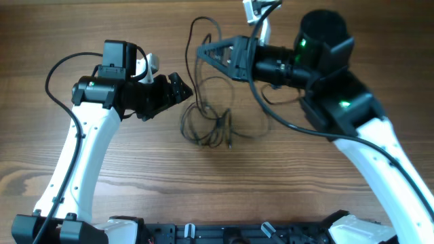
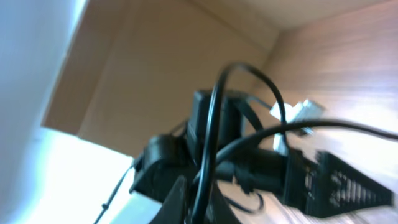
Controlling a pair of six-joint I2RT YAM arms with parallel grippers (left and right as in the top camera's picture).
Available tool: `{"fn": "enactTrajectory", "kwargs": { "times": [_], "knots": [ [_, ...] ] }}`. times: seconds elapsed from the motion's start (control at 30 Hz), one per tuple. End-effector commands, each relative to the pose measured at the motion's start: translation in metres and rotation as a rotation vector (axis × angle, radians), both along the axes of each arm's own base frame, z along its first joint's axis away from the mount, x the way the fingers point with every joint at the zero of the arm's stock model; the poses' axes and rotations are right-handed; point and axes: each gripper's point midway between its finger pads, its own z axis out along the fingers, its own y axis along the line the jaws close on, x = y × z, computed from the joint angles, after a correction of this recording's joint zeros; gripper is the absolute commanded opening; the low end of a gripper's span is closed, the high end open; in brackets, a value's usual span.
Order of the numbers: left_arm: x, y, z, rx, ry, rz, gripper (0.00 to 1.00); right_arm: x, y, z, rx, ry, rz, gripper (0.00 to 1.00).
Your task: Untangle cables
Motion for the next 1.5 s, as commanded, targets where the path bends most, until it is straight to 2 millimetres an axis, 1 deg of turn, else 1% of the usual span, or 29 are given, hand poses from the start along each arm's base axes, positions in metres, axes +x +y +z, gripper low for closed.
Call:
{"fn": "enactTrajectory", "kwargs": {
  "times": [0.0,0.03,0.07,0.1,0.13,0.17,0.2,0.23,0.27,0.33,0.37,0.4,0.43,0.47,0.5,0.53,0.57,0.63,0.67,0.73,0.77,0.8,0.87,0.9,0.97,1.03,1.3,1.4,1.47],
  "knots": [
    [0.001,0.006,-0.008,0.038,0.009,0.011,0.91,0.043,-0.062,-0.062,-0.367,0.042,-0.421,0.05],
    [0.001,0.009,-0.009,0.045,0.024,0.040,0.91,0.049,-0.087,-0.097,-0.514,0.117,-0.533,0.05],
    [0.002,0.015,-0.012,0.068,0.044,0.093,0.91,0.050,-0.104,-0.126,-0.639,0.181,-0.591,0.05],
    [0.003,0.022,-0.015,0.098,0.060,0.150,0.91,0.047,-0.109,-0.150,-0.721,0.239,-0.584,0.05],
    [0.004,0.025,-0.016,0.106,0.066,0.173,0.91,0.044,-0.105,-0.165,-0.748,0.283,-0.545,0.05],
    [0.004,0.025,-0.016,0.101,0.075,0.191,0.92,0.039,-0.090,-0.179,-0.750,0.316,-0.440,0.04],
    [0.004,0.025,-0.016,0.100,0.076,0.191,0.93,0.031,-0.065,-0.184,-0.707,0.309,-0.278,0.05],
    [0.003,0.025,-0.016,0.099,0.079,0.190,0.95,0.021,-0.038,-0.178,-0.621,0.287,-0.113,0.05],
    [0.003,0.025,-0.016,0.100,0.080,0.190,0.96,0.001,-0.009,-0.154,-0.474,0.213,0.100,0.06],
    [0.003,0.025,-0.016,0.100,0.080,0.190,0.96,-0.014,0.010,-0.116,-0.321,0.121,0.251,0.07],
    [0.002,0.025,-0.016,0.100,0.084,0.190,0.96,-0.006,0.006,-0.118,-0.353,0.126,0.195,0.05],
    [0.001,0.025,-0.017,0.101,0.089,0.190,0.98,0.016,-0.015,-0.137,-0.490,0.158,0.011,0.04],
    [0.000,0.025,-0.017,0.103,0.095,0.189,1.00,0.029,-0.041,-0.159,-0.625,0.214,-0.158,0.05],
    [-0.001,0.026,-0.018,0.104,0.099,0.189,1.00,0.030,-0.054,-0.170,-0.699,0.239,-0.207,0.05],
    [-0.001,0.026,-0.018,0.104,0.100,0.189,1.00,0.026,-0.055,-0.173,-0.711,0.246,-0.191,0.05],
    [-0.001,0.025,-0.018,0.104,0.098,0.189,1.00,0.019,-0.048,-0.171,-0.690,0.234,-0.129,0.04],
    [0.001,0.024,-0.017,0.097,0.090,0.187,1.00,0.012,-0.033,-0.160,-0.623,0.194,-0.035,0.04],
    [-0.001,0.010,-0.010,0.028,0.068,0.103,0.99,0.007,-0.013,-0.139,-0.499,0.153,0.055,0.04],
    [-0.001,-0.004,-0.001,-0.035,0.018,0.003,0.98,0.002,-0.003,-0.121,-0.417,0.117,0.115,0.04],
    [-0.003,-0.030,0.022,-0.178,-0.068,-0.143,1.00,-0.006,0.007,-0.066,-0.224,0.055,0.193,0.05],
    [-0.002,-0.038,0.032,-0.236,-0.097,-0.178,1.00,-0.005,0.003,-0.038,-0.151,0.029,0.183,0.05],
    [-0.002,-0.043,0.037,-0.269,-0.110,-0.196,1.00,-0.004,-0.002,-0.019,-0.106,-0.001,0.165,0.05],
    [-0.002,-0.046,0.041,-0.281,-0.143,-0.231,1.00,-0.005,-0.017,0.030,-0.007,-0.104,0.109,0.05],
    [-0.003,-0.048,0.044,-0.294,-0.161,-0.259,1.00,-0.005,-0.026,0.048,0.032,-0.127,0.072,0.05],
    [-0.008,-0.059,0.058,-0.372,-0.213,-0.340,1.00,-0.006,-0.041,0.071,0.078,-0.153,0.015,0.05],
    [-0.018,-0.073,0.074,-0.455,-0.287,-0.462,1.00,-0.008,-0.050,0.083,0.106,-0.162,-0.009,0.05],
    [-0.056,-0.123,0.070,-0.417,-0.407,-0.758,1.00,0.006,-0.070,0.089,0.140,-0.120,-0.074,0.05],
    [-0.048,-0.123,0.049,-0.250,-0.412,-0.747,0.96,0.006,-0.070,0.088,0.137,-0.112,-0.074,0.05],
    [-0.042,-0.120,0.045,-0.204,-0.421,-0.731,0.90,0.004,-0.069,0.087,0.137,-0.109,-0.062,0.04]
  ]
}}
